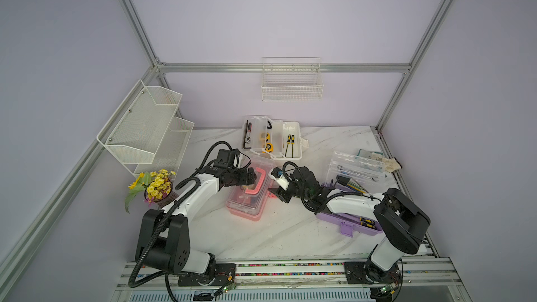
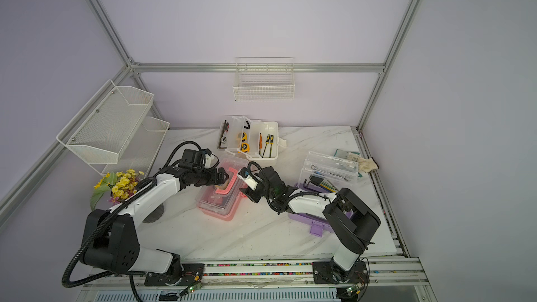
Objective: Close toolboxes
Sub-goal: Fasten the toolbox latch on the toolbox.
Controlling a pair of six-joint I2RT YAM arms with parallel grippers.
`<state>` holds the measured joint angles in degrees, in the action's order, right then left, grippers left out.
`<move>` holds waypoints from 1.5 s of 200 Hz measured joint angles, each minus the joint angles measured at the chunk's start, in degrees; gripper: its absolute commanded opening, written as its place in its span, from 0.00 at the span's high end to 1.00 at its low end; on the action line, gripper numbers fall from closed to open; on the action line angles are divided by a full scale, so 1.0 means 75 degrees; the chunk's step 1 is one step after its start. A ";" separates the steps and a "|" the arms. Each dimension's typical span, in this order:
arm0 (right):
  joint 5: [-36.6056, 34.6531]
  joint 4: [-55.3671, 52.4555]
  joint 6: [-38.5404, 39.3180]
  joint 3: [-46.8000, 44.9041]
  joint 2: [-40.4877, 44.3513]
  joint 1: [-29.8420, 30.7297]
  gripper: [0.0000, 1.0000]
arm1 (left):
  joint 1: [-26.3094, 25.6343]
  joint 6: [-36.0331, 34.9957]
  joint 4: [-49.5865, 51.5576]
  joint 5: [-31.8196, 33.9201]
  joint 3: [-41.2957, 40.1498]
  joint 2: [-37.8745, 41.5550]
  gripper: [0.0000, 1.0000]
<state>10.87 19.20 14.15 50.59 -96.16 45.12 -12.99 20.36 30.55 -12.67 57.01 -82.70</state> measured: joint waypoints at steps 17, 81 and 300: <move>-0.0017 0.0006 -0.0009 0.0000 -0.0006 0.0000 0.42 | 0.0000 0.0000 0.0000 0.0000 0.0000 -0.0003 0.05; -0.0944 -0.1049 -0.1594 0.0358 0.0446 -0.0119 0.54 | 0.0000 0.0000 -0.0003 0.0003 0.0000 -0.0012 0.05; 0.0160 -0.0443 -0.5059 -0.0344 -0.0472 -0.0201 0.65 | 0.0000 0.0000 -0.0012 0.0003 0.0012 -0.0032 0.05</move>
<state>12.08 15.88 -23.79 48.01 -99.70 43.62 -12.99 20.36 30.46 -12.64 57.10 -82.94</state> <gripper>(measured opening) 0.349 0.948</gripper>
